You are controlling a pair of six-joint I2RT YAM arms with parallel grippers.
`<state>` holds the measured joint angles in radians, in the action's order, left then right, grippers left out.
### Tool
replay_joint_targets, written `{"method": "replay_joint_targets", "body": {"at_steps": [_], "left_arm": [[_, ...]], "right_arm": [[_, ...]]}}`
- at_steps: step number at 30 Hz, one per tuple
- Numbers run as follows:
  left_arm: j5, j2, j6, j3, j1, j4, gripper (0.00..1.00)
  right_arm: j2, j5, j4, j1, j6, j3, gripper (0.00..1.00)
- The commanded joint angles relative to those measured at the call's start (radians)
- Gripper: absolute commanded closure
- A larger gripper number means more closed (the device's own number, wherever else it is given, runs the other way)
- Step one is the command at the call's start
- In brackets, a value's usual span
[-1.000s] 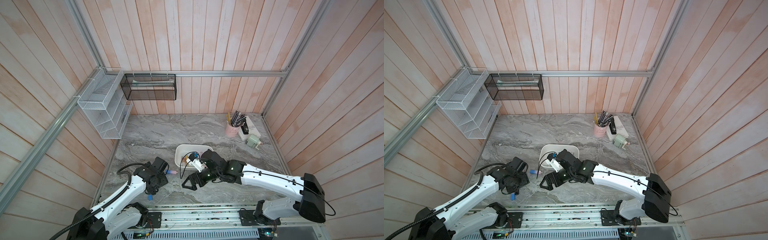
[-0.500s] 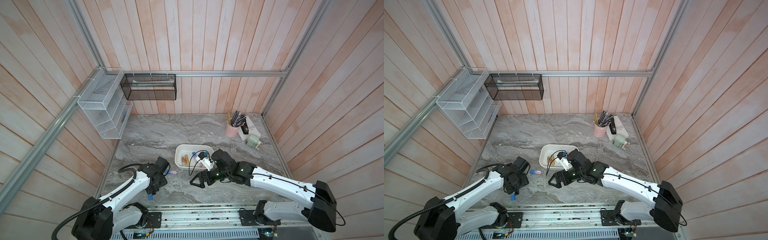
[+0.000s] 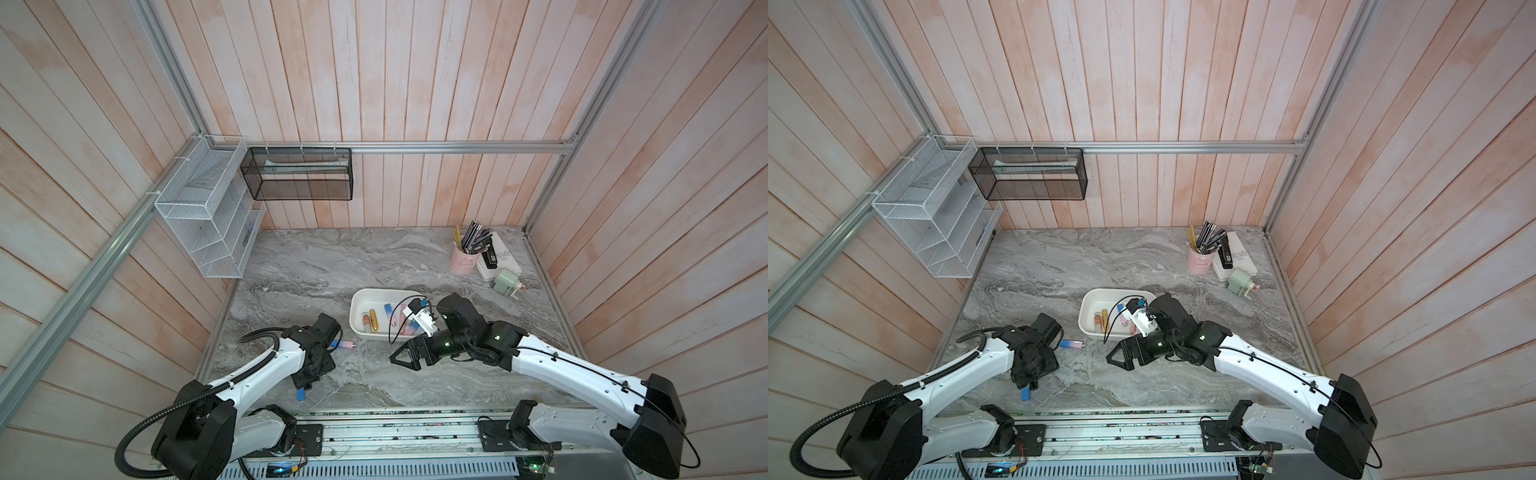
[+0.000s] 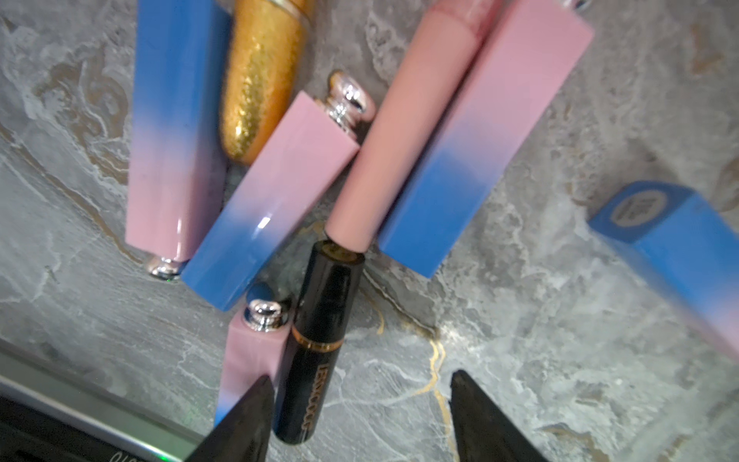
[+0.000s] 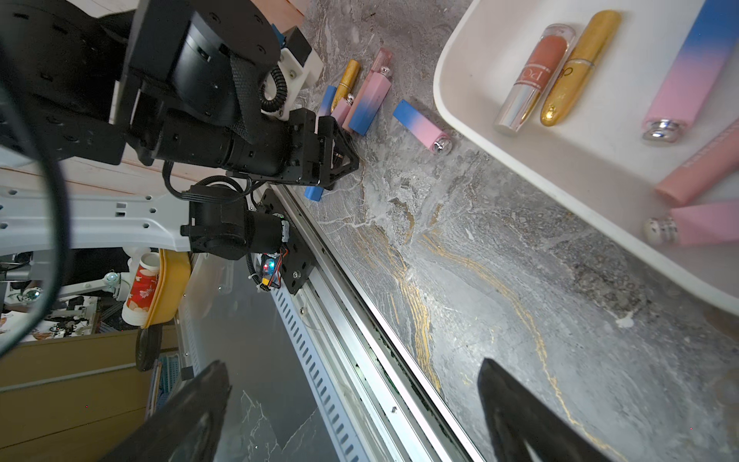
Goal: Put the lipstick into the storage box
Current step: Pick up the lipstick at the center of the board.
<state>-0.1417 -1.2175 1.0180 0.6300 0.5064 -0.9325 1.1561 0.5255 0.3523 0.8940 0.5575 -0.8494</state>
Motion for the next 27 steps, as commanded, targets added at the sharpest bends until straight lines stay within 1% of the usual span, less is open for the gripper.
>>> {"method": "replay_joint_targets", "body": {"at_steps": [1, 3, 5, 9, 14, 17, 24, 27], "left_arm": [[-0.007, -0.015, 0.007, -0.011, -0.005, 0.026, 0.29], [-0.001, -0.020, 0.005, -0.015, -0.005, 0.036, 0.29], [0.004, -0.022, 0.005, -0.021, -0.005, 0.045, 0.32], [0.013, -0.028, 0.004, -0.031, -0.004, 0.064, 0.33], [0.035, -0.046, 0.002, -0.050, -0.004, 0.095, 0.42], [0.043, -0.053, -0.001, -0.055, -0.005, 0.106, 0.51], [0.075, -0.042, -0.009, -0.043, 0.002, 0.106, 0.82], [0.083, -0.037, -0.004, -0.013, 0.027, 0.082, 0.84]], "right_arm": [[-0.013, 0.028, 0.036, -0.015, -0.032, 0.004, 0.02], [-0.012, 0.031, 0.040, -0.021, -0.037, 0.005, 0.02], [-0.013, 0.036, 0.044, -0.024, -0.041, 0.006, 0.02], [-0.018, 0.040, 0.048, -0.031, -0.042, 0.010, 0.02], [-0.020, 0.042, 0.051, -0.039, -0.044, 0.011, 0.02], [-0.024, 0.042, 0.054, -0.044, -0.044, 0.012, 0.02], [-0.021, 0.042, 0.057, -0.050, -0.044, 0.014, 0.02], [-0.016, 0.042, 0.057, -0.050, -0.044, 0.012, 0.02]]}}
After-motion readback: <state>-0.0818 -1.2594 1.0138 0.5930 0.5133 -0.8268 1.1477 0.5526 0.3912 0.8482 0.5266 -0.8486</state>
